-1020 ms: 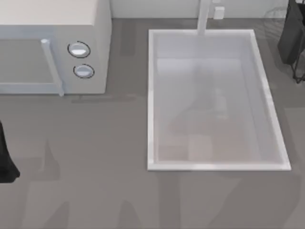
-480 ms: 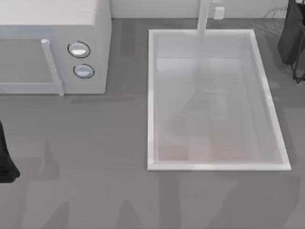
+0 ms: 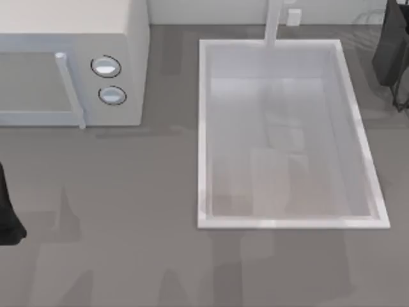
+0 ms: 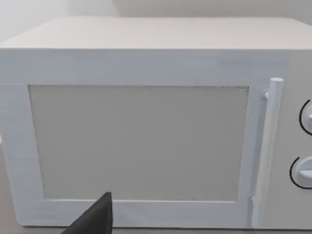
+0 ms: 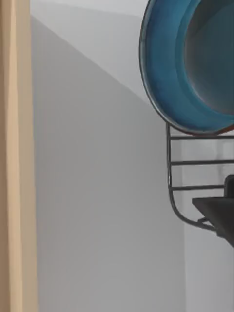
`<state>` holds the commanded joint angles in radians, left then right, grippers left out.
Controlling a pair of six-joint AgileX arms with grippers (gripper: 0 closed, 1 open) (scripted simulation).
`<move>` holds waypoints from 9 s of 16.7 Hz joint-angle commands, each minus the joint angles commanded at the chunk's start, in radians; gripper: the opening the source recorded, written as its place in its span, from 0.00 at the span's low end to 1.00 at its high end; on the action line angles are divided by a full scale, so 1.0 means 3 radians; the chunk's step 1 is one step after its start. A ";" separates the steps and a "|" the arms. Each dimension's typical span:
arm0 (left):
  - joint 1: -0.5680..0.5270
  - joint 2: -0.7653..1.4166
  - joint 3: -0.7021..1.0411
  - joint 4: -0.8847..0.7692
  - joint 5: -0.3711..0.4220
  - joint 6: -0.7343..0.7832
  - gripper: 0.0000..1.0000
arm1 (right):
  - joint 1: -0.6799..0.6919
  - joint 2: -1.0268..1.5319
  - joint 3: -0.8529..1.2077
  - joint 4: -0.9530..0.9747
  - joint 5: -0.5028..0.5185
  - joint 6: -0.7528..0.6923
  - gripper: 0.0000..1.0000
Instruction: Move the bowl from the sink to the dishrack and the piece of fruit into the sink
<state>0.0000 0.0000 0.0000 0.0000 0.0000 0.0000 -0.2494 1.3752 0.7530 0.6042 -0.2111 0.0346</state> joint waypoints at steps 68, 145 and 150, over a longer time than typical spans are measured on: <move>0.0000 0.0000 0.0000 0.0000 0.0000 0.0000 1.00 | -0.0170 0.0964 0.1527 -0.5433 0.0708 -0.1063 1.00; 0.0000 0.0000 0.0000 0.0000 0.0000 0.0000 1.00 | 0.1154 0.1138 0.1191 -0.2816 0.1648 -0.0694 0.00; 0.0000 0.0000 0.0000 0.0000 0.0000 0.0000 1.00 | 0.1934 0.1012 0.0617 -0.1131 0.2224 -0.0391 0.00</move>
<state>0.0000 0.0000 0.0000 0.0000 0.0000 0.0000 0.3308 1.6788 0.9381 0.2648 0.4560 -0.0828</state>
